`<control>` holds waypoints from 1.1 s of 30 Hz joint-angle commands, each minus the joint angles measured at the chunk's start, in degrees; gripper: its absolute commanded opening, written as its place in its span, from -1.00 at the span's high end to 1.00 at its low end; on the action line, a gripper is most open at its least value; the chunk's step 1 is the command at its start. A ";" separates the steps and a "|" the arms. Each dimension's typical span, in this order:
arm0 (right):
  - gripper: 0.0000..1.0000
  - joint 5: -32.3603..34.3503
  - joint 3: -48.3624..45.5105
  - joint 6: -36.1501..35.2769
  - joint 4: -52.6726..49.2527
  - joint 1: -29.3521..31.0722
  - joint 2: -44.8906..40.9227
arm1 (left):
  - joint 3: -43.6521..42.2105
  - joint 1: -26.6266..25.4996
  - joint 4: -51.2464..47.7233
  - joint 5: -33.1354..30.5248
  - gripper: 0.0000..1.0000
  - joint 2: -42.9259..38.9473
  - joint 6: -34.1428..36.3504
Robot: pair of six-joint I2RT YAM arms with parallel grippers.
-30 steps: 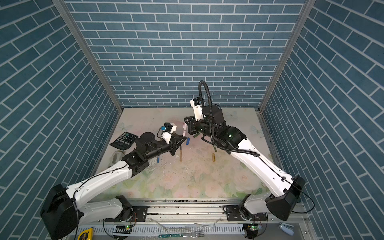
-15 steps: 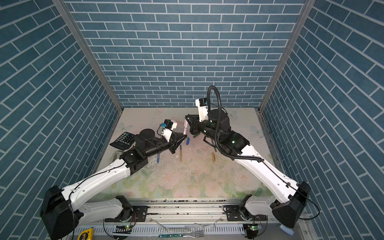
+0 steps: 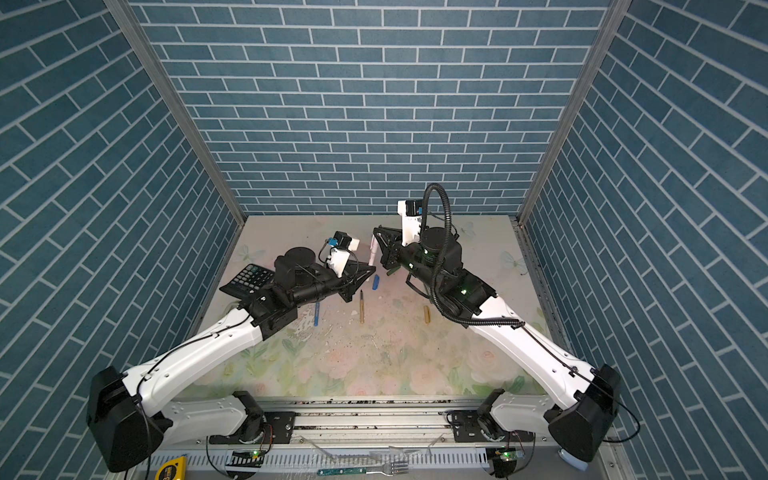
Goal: Insert the pens into the pen caps
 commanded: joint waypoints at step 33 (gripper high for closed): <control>0.42 -8.22 9.05 -4.54 -16.36 3.30 4.09 | -12.97 1.27 21.46 1.07 1.00 -7.20 -6.22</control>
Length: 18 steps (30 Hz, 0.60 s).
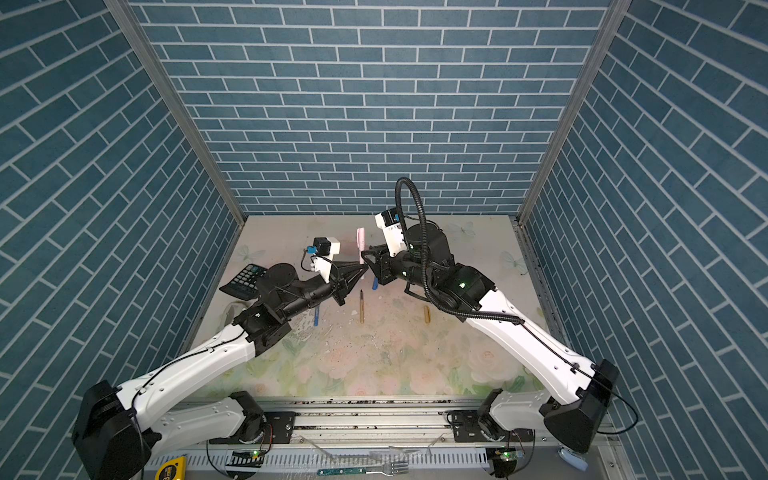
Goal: Insert the pens into the pen caps
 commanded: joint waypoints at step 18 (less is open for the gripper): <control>0.95 1.98 2.43 0.21 0.86 0.64 2.40 | -1.60 0.13 2.89 -3.49 -0.49 -0.96 -4.16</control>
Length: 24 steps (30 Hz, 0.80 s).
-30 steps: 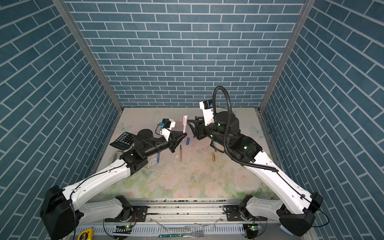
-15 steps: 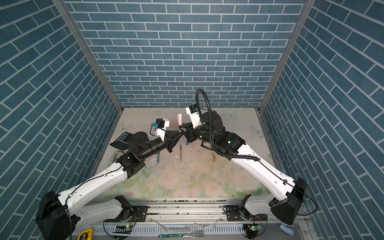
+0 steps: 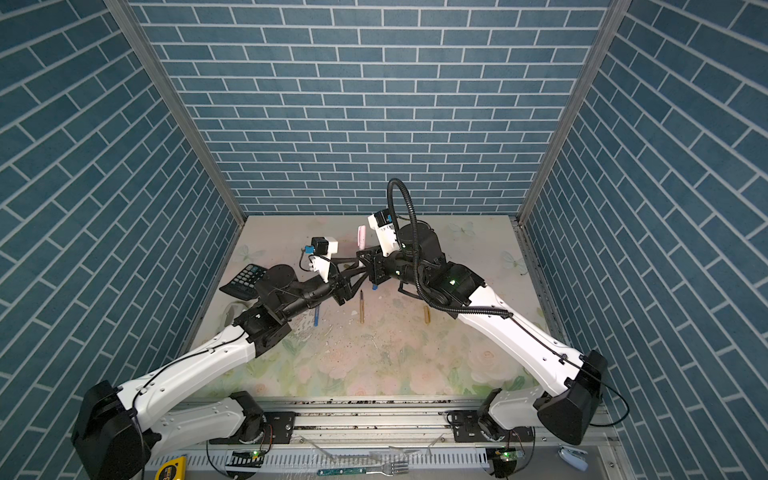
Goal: Insert the pens into the pen caps
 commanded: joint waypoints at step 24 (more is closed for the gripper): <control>0.86 21.11 10.90 -11.78 -30.45 -29.40 29.78 | -3.06 0.04 -1.73 -17.07 -0.94 -6.72 -1.44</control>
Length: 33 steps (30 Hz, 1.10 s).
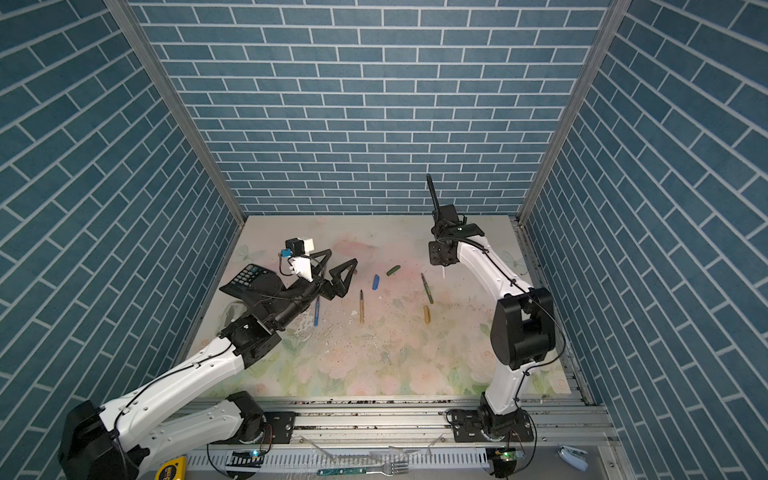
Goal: Insert the pens into the pen caps
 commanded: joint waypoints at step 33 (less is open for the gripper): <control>-0.22 -9.81 -2.08 5.29 9.23 -9.22 22.43 | 0.71 0.06 0.48 3.33 -0.92 0.05 0.24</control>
